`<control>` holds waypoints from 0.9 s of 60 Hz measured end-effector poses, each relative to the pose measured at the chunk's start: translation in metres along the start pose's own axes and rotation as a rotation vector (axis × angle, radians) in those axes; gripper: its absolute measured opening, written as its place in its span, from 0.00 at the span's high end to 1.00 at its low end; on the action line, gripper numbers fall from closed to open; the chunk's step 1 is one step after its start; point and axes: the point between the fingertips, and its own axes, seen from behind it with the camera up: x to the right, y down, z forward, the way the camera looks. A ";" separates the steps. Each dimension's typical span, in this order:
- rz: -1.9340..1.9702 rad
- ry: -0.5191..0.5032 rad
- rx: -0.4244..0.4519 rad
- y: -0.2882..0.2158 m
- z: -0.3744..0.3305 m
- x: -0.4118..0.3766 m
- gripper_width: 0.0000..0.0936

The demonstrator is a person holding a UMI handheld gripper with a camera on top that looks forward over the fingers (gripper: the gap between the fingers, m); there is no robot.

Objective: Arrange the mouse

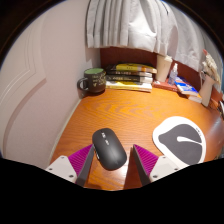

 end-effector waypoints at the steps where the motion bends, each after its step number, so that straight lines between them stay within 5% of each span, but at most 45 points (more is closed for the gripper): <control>1: 0.003 0.002 -0.002 -0.002 0.002 0.000 0.18; 8: 0.026 0.023 -0.016 -0.016 0.016 0.006 0.24; 17: 0.048 0.047 -0.041 -0.025 0.027 0.009 0.47; 31: 0.067 0.054 -0.102 -0.023 0.029 0.011 0.60; 44: 0.039 0.048 -0.165 -0.029 0.024 0.015 0.60; 54: -0.015 0.074 -0.019 -0.119 -0.040 0.048 0.59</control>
